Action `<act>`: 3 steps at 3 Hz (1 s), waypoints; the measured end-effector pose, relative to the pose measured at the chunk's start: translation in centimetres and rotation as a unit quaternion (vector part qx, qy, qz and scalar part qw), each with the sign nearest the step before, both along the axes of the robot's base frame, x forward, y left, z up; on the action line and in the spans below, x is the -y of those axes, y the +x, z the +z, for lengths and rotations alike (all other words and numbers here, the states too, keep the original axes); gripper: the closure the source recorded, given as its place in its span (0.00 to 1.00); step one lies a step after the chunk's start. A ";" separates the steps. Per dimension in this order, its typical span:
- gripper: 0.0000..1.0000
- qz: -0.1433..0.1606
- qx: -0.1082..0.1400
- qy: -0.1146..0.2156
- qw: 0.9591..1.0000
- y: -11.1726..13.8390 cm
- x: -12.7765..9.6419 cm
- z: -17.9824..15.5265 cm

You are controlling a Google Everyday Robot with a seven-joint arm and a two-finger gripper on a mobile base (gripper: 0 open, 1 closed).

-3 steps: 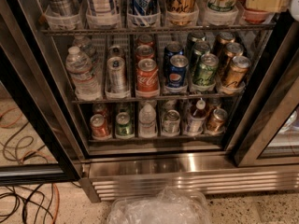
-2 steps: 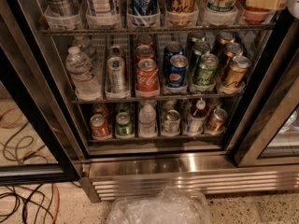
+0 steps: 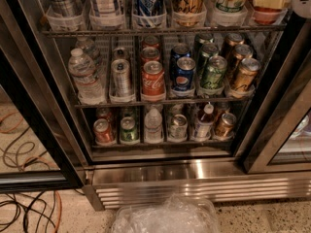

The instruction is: Pick coke can from top shelf of fridge

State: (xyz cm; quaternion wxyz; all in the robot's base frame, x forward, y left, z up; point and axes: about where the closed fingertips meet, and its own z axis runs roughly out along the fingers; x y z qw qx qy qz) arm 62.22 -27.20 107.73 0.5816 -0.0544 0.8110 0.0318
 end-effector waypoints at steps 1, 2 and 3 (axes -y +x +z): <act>0.39 -0.001 0.005 0.004 1.000 1.2 0.1 -0.1; 0.38 -0.002 0.017 -0.004 1.000 3.2 0.0 0.5; 0.38 -0.006 0.020 -0.004 1.000 3.4 -0.3 0.0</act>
Offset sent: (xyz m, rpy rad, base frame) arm 0.0371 -0.0051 0.0071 -0.0190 -0.0398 -0.0111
